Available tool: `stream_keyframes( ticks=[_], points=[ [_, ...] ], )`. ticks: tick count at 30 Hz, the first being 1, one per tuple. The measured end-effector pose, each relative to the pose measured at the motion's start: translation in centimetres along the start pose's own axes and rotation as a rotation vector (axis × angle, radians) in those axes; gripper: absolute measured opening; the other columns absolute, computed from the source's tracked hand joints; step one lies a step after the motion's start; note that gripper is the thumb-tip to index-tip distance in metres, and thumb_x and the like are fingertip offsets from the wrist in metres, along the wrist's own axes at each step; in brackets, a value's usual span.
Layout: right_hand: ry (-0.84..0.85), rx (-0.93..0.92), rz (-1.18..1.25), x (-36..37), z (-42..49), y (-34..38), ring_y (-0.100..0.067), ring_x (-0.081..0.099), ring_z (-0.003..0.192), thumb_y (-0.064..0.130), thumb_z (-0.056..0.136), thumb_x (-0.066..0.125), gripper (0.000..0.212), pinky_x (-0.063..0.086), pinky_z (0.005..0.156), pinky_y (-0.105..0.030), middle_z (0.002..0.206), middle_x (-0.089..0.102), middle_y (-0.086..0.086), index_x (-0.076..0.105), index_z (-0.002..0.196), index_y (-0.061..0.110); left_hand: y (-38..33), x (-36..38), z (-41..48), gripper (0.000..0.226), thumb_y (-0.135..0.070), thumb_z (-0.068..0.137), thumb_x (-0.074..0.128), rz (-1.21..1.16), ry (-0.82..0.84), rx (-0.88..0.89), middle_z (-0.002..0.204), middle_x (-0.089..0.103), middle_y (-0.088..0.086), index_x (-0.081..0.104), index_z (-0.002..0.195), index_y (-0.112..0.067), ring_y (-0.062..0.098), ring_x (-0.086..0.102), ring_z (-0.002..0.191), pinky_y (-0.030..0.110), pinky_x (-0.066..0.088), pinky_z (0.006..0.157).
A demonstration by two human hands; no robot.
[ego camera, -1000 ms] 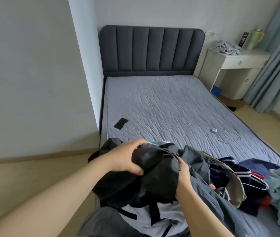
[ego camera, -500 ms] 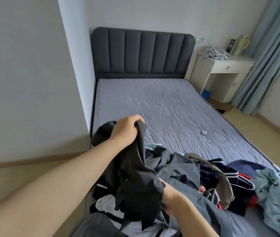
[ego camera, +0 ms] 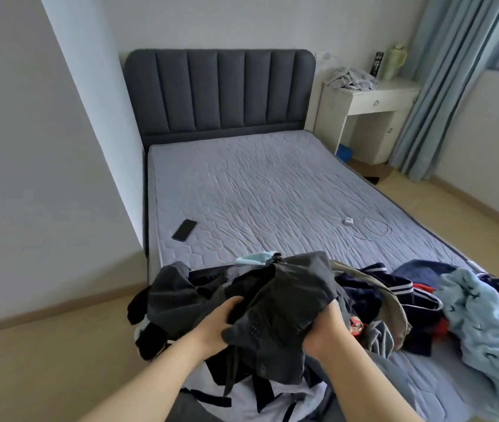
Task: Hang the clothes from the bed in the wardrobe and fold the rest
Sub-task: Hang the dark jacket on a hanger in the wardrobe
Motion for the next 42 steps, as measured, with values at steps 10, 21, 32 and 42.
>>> stream_keyframes(
  ticks=[10,21,32,42],
  points=[
    [-0.014,0.053,-0.06,-2.1,0.3,0.2,-0.025,0.059,0.072,0.05,0.086,0.052,0.043,0.042,0.06,-0.029,0.06,0.07,-0.012,0.062,0.077,0.009,0.9,4.1,1.6,0.041,-0.029,0.097,0.045,0.485,-0.055,0.073,0.125,0.051,-0.006,0.041,0.135,-0.012,0.001,0.053,0.111,0.012,0.041,0.095],
    [-0.052,-0.421,-0.837,-0.7,1.4,2.7,-0.022,0.065,0.084,0.019,0.09,0.057,0.012,0.056,0.08,-0.035,0.087,0.069,-0.002,0.065,0.1,0.016,-3.2,-7.2,1.0,0.025,-0.016,0.096,0.035,0.063,-0.628,-0.164,0.101,0.062,0.009,0.057,0.091,-0.026,0.026,0.055,0.091,0.032,0.04,0.076],
    [0.366,-0.428,-0.554,12.6,-2.2,1.0,-0.024,0.063,0.096,0.014,0.097,0.044,0.027,0.055,0.084,-0.041,0.106,0.067,-0.003,0.057,0.119,0.024,-12.0,-14.8,-7.2,0.018,-0.022,0.093,0.045,-0.799,-1.007,-0.144,0.083,0.063,0.005,0.062,0.091,-0.015,0.023,0.059,0.079,0.03,0.048,0.071],
    [0.904,-0.201,-0.565,24.1,-10.8,-8.5,-0.004,0.067,0.056,0.001,0.097,0.035,0.036,0.049,0.045,-0.015,0.065,0.07,0.01,0.06,0.097,0.027,-10.5,-19.8,-26.2,0.018,-0.022,0.092,0.046,-0.848,-1.575,-0.029,0.09,0.062,0.007,0.057,0.078,-0.018,0.026,0.059,0.09,0.035,0.049,0.083]
  ],
)
Point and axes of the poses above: each hand's wrist, its own z-axis towards the middle knuckle, its own x-axis out of the palm, y = z × x, the point moved 3 cm from there along z, towards the middle knuckle
